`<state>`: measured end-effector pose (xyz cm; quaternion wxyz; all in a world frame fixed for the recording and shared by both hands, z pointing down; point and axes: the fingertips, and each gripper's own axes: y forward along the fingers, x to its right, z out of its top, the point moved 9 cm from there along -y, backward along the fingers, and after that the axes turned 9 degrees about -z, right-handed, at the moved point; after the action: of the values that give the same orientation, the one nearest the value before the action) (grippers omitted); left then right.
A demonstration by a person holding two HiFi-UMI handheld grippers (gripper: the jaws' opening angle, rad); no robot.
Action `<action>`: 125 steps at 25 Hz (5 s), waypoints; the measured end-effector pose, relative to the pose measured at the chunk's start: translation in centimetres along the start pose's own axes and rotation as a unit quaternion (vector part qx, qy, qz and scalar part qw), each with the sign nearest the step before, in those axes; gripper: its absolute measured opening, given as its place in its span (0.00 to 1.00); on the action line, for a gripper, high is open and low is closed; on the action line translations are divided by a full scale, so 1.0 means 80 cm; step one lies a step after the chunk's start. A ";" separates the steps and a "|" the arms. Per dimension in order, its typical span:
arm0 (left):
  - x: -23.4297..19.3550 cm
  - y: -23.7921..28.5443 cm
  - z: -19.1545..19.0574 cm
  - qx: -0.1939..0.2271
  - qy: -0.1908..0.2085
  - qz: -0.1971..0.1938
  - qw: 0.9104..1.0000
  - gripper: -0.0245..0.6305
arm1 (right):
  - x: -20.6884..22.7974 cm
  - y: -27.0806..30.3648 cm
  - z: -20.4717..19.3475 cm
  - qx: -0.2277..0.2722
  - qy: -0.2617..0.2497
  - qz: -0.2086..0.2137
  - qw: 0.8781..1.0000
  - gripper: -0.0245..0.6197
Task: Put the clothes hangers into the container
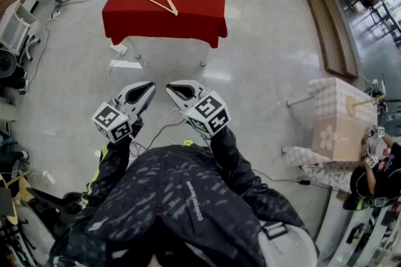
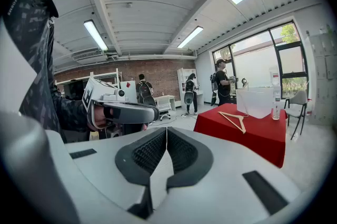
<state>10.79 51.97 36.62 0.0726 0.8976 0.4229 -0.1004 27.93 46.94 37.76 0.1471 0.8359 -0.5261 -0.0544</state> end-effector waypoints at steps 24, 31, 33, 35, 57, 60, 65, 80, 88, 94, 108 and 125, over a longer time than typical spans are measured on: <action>-0.013 0.031 -0.017 -0.004 -0.020 0.053 0.998 0.07 | 0.071 -0.018 -0.030 -0.025 0.032 0.013 0.999 0.07; -0.010 0.037 -0.019 -0.004 -0.029 0.067 0.997 0.07 | 0.082 -0.020 -0.031 -0.024 0.030 0.029 0.999 0.07; -0.012 0.040 -0.019 -0.003 -0.029 0.067 0.997 0.07 | 0.083 -0.017 -0.030 -0.018 0.027 0.037 0.999 0.07; -0.015 0.042 -0.018 -0.002 -0.024 0.064 0.998 0.07 | 0.084 -0.014 -0.030 -0.017 0.023 0.040 0.999 0.07; -0.155 0.058 -0.014 -0.006 -0.004 0.004 1.000 0.07 | 0.126 0.109 -0.010 -0.025 0.024 -0.028 0.999 0.07; -0.176 0.059 -0.011 -0.006 -0.004 0.005 1.000 0.07 | 0.136 0.131 -0.005 -0.034 0.029 -0.033 0.998 0.07; -0.229 0.065 -0.004 -0.003 -0.013 -0.003 1.000 0.07 | 0.158 0.180 0.005 -0.042 0.048 -0.034 0.997 0.07; -0.436 0.068 0.039 -0.034 -0.030 -0.072 0.996 0.07 | 0.231 0.361 0.062 -0.081 0.065 -0.083 0.991 0.07; -0.513 0.069 0.042 -0.045 -0.049 -0.112 0.991 0.07 | 0.255 0.435 0.079 -0.108 0.069 -0.112 0.986 0.07; -0.551 0.066 0.048 -0.036 -0.049 -0.109 0.992 0.07 | 0.271 0.460 0.090 -0.117 0.050 -0.129 0.983 0.07; -0.608 0.095 0.060 -0.034 -0.059 -0.080 0.994 0.07 | 0.361 0.512 0.095 -0.129 0.053 -0.143 0.980 0.18; -0.720 0.185 0.048 -0.051 -0.079 -0.063 0.994 0.07 | 0.491 0.590 0.071 -0.191 0.099 -0.151 0.965 0.30</action>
<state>-14.04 -1.10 47.51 0.1446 0.8536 0.4763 -0.1536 3.13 -8.34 49.16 0.3452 0.8634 -0.3562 -0.0920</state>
